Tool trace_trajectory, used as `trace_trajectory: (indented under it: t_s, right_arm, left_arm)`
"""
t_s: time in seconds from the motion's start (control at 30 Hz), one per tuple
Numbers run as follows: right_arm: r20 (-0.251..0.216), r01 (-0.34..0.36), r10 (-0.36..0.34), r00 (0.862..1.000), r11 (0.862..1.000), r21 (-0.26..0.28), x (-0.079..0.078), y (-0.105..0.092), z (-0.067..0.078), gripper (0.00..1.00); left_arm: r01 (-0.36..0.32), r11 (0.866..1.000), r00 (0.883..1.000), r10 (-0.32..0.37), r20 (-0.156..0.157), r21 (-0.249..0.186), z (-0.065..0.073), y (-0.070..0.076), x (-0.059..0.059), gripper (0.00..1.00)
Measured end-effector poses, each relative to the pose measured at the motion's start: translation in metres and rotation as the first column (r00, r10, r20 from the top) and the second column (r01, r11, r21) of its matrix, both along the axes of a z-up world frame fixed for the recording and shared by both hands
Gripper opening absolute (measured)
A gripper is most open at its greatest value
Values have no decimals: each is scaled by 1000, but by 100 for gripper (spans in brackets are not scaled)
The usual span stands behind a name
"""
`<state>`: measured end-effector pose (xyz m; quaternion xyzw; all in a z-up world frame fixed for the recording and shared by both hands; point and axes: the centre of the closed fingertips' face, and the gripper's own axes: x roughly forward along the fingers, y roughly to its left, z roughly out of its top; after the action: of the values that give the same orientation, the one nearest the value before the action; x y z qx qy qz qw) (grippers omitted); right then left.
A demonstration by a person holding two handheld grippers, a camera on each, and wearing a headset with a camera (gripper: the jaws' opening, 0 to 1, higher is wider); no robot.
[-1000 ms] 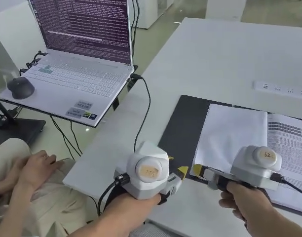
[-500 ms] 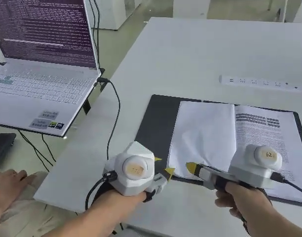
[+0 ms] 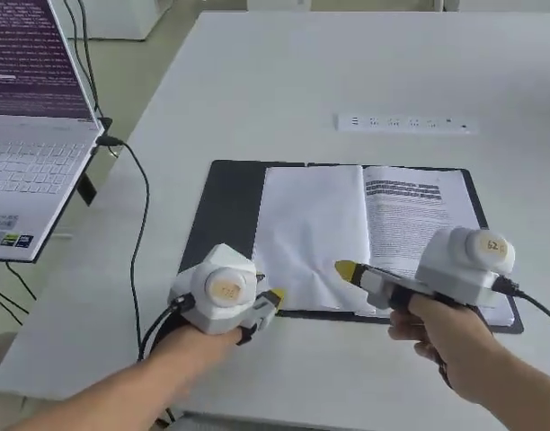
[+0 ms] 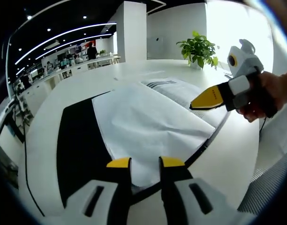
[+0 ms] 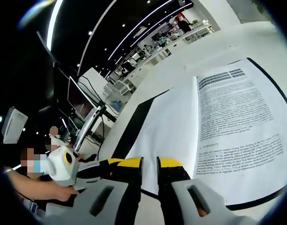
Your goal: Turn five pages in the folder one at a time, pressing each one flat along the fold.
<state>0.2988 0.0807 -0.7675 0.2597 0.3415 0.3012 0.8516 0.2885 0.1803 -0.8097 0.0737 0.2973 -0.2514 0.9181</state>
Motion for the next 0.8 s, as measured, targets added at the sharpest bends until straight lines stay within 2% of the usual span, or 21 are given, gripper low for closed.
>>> trace_trajectory:
  t_s: [0.1,0.3,0.43,0.53,0.6,0.7,0.8]
  right_arm:
    - [0,7,-7,1000,1000,4,4,-5,0,10]
    - [-2,16,-16,1000,1000,14,21,-13,-2,10]
    - [-14,29,-28,1000,999,24,39,-19,-3,10]
    - [-15,42,-41,999,998,40,51,-20,2,11]
    - [-21,58,-57,998,996,65,63,-19,7,11]
    - [-65,98,-89,994,985,145,77,-18,16,8]
    - [-86,116,-103,991,980,162,101,-23,9,0]
  left_arm:
    - [-6,1000,1000,6,-13,12,-7,1,-2,22]
    - [-6,1000,999,6,42,-9,-8,4,-5,22]
    - [-2,1000,999,2,51,-15,-7,4,-4,22]
    - [-6,1000,998,7,55,-23,-6,4,-5,22]
    - [-10,1000,999,11,53,-25,-7,4,-5,22]
    - [-12,1000,999,13,49,-25,-8,4,-3,22]
    - [-17,999,999,18,48,-28,-9,5,-3,22]
